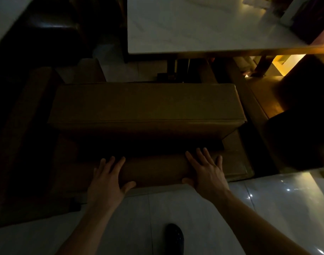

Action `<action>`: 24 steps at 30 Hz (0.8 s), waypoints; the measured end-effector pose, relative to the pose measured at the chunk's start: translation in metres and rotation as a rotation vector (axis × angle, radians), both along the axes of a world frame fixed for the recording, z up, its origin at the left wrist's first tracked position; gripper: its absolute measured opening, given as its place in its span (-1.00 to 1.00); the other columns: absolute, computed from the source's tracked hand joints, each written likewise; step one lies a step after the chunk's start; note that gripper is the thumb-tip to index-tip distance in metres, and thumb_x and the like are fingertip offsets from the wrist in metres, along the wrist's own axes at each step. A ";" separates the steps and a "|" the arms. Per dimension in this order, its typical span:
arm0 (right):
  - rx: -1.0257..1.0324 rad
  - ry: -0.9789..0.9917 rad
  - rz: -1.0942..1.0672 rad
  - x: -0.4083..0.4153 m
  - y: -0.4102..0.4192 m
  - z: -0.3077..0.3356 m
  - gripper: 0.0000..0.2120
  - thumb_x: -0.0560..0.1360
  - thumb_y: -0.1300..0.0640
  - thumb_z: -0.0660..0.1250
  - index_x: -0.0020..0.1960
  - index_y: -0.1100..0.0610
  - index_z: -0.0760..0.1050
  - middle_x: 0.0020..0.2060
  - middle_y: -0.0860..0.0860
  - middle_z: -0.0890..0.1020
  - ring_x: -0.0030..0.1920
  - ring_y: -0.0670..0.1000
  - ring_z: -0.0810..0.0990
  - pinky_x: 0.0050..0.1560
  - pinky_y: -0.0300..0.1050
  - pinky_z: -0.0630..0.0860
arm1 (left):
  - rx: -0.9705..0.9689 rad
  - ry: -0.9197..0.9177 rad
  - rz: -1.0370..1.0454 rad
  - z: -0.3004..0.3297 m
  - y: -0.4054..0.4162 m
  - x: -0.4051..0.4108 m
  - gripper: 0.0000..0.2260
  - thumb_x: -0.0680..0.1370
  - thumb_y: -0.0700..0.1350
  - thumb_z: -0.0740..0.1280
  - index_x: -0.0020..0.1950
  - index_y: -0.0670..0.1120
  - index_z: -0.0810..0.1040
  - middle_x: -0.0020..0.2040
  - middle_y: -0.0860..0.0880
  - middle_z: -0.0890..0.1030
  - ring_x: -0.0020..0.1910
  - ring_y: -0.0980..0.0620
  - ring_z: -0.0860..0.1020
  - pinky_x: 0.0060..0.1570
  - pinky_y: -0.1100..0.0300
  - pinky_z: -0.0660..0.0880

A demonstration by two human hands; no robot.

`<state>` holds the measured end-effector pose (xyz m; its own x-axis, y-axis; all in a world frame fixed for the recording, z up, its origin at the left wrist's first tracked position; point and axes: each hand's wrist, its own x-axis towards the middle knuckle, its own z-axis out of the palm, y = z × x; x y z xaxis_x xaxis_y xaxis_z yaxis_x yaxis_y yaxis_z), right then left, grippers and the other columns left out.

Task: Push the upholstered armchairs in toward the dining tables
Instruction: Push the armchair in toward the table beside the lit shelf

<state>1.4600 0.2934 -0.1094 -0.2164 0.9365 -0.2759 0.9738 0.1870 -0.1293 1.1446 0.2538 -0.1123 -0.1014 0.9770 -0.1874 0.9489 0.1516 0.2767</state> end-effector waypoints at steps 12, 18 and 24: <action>-0.038 0.014 0.009 0.011 -0.021 -0.003 -0.11 0.47 -0.42 0.19 0.58 -0.21 -0.26 0.61 0.05 -0.15 0.57 0.14 -0.30 0.47 0.45 -0.21 | 0.014 0.002 0.006 0.000 -0.027 0.009 -0.23 0.42 0.36 0.36 0.56 0.14 0.23 0.57 -0.03 0.24 0.56 -0.16 0.08 0.42 -0.18 0.27; -0.094 -0.012 0.024 0.011 -0.013 0.000 -0.09 0.47 -0.42 0.19 0.51 -0.25 -0.39 0.60 0.04 -0.24 0.55 0.15 -0.36 0.44 0.45 -0.25 | -0.003 0.037 -0.010 0.004 -0.022 0.008 -0.21 0.40 0.40 0.35 0.56 0.15 0.23 0.56 -0.03 0.26 0.55 -0.18 0.13 0.34 -0.19 0.34; -0.085 0.009 0.018 0.011 -0.013 -0.001 -0.09 0.46 -0.42 0.20 0.56 -0.23 -0.31 0.60 0.05 -0.22 0.56 0.14 -0.34 0.46 0.49 -0.22 | -0.013 0.025 -0.023 0.006 -0.021 0.010 -0.20 0.42 0.39 0.33 0.57 0.14 0.17 0.58 -0.04 0.22 0.56 -0.18 0.09 0.40 -0.21 0.28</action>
